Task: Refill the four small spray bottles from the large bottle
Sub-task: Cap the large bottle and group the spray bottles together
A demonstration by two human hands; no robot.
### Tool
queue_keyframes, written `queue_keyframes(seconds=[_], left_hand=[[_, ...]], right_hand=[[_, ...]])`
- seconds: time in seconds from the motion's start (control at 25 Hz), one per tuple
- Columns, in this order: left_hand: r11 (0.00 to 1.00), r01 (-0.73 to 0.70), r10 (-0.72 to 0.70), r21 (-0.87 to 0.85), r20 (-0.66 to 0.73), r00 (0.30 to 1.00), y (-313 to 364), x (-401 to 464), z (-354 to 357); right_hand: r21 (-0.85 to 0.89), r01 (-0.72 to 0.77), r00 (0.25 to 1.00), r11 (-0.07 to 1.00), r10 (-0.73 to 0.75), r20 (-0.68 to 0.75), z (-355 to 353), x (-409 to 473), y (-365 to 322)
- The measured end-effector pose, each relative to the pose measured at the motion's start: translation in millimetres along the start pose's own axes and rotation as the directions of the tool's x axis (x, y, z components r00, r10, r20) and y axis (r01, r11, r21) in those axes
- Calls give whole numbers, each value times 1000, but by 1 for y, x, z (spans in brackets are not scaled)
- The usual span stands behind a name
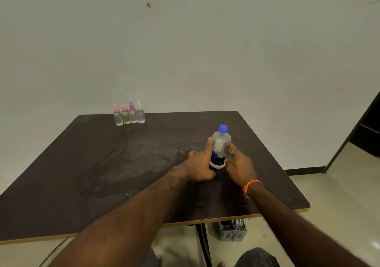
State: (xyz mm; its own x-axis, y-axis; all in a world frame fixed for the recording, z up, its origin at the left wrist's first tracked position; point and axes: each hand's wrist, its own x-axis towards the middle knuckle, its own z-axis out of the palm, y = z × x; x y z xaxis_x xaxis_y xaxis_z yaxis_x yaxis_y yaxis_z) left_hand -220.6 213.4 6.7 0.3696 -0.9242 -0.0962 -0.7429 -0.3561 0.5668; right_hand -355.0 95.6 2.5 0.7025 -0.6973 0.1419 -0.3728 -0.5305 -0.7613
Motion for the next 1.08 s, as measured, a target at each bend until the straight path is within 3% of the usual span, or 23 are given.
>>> queue_keyframes(seconds=[0.28, 0.56, 0.84, 1.08], left_hand=[[994, -102, 99, -36, -72, 992, 20, 41, -57], [995, -88, 84, -46, -85, 993, -4, 140, -107], [999, -4, 3, -50, -20, 1000, -50, 228, -110], [999, 21, -21, -31, 4, 1000, -66, 260, -90]], right_hand=[[-29, 39, 999, 999, -39, -15, -23, 69, -24], [-32, 40, 999, 999, -39, 32, -21, 180, -34], [-83, -24, 996, 996, 31, 80, 16, 277, -7], [-93, -55, 996, 994, 61, 65, 40, 303, 23]])
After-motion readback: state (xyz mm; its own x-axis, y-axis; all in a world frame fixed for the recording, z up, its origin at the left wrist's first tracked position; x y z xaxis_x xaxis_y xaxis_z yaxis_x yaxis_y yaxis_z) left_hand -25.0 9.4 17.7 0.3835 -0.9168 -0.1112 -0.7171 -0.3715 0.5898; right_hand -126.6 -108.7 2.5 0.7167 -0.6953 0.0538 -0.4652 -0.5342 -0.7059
